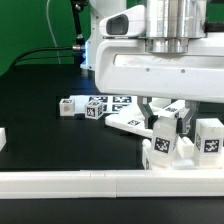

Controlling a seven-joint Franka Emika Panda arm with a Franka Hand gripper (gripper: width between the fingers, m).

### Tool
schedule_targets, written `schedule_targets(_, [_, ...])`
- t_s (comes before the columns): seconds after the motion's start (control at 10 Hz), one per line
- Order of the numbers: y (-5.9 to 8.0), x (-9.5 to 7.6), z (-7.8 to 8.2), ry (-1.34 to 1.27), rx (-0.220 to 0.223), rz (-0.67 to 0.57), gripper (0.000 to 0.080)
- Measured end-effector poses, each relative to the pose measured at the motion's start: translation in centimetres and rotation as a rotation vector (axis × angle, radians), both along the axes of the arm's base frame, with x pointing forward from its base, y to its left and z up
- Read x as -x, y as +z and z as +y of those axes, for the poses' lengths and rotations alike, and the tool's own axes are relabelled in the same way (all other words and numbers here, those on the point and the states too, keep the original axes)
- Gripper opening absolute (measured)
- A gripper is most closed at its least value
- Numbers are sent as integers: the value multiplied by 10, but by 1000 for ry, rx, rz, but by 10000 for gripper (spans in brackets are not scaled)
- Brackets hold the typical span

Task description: Assemble chair

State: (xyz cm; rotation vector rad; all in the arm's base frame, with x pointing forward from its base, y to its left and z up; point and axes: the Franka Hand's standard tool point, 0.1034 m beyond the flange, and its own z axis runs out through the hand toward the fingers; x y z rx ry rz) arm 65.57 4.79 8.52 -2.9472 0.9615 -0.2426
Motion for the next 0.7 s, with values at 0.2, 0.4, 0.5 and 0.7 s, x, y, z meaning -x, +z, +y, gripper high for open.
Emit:
schedule_targets(0.2, [-1, 5, 1, -471, -80, 40, 286])
schedule_targets(0.4, [-2, 3, -3, -770, -168, 44, 286])
schedule_targets(0.5, [-2, 4, -3, -784, -171, 45, 287])
schedule_targets(0.7, [-2, 4, -3, -742, -165, 45, 467])
